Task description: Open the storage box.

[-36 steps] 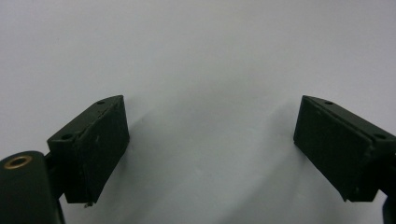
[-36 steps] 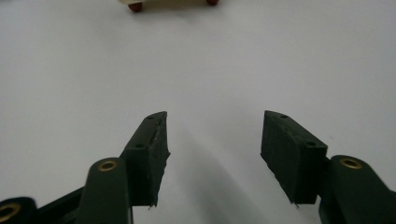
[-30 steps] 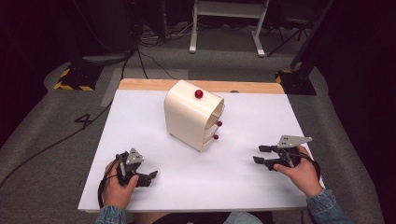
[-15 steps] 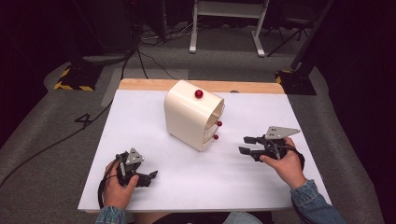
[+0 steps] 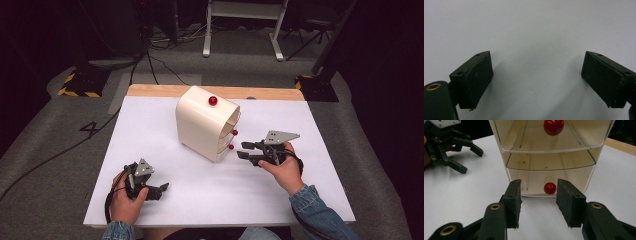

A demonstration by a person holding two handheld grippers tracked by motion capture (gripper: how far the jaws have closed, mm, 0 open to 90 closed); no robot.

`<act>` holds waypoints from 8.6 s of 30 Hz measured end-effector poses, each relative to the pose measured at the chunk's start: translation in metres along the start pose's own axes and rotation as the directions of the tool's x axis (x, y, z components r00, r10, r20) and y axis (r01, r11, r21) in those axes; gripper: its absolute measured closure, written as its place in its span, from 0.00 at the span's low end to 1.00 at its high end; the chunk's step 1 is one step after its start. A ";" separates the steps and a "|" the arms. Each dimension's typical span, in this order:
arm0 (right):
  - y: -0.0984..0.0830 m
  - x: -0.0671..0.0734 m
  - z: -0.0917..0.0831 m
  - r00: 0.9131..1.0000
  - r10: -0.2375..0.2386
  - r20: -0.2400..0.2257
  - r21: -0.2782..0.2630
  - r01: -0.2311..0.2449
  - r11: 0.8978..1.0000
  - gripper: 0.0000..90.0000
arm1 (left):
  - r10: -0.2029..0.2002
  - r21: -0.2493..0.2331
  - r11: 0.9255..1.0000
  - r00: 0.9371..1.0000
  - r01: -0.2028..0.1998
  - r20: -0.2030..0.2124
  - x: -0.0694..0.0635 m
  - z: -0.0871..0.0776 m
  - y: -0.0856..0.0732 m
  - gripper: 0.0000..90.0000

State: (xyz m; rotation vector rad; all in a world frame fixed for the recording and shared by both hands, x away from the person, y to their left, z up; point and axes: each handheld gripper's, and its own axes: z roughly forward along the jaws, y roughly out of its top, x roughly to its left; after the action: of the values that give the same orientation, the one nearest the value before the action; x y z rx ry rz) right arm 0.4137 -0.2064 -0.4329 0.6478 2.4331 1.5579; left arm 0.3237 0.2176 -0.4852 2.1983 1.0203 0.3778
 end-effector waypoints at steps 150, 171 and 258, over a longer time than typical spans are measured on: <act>0.046 -0.004 0.007 0.993 -0.090 0.070 -0.057 0.094 0.994 0.83 | -0.005 -0.009 1.000 1.000 0.005 -0.006 -0.002 0.000 -0.001 0.12; 0.036 0.002 -0.032 0.993 -0.079 0.083 -0.066 0.084 0.994 0.83 | -0.003 -0.006 1.000 1.000 0.003 -0.004 -0.001 0.000 -0.001 0.12; -0.097 -0.048 -0.165 0.948 0.106 0.300 0.269 -0.190 0.944 0.34 | -0.006 -0.003 1.000 1.000 0.006 0.004 -0.001 0.000 -0.001 0.12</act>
State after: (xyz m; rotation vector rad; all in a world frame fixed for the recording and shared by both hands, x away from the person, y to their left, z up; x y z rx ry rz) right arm 0.3692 -0.3975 -0.4525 1.0520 2.4583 1.0602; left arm 0.3229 0.2173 -0.4857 2.1918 1.0232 0.3716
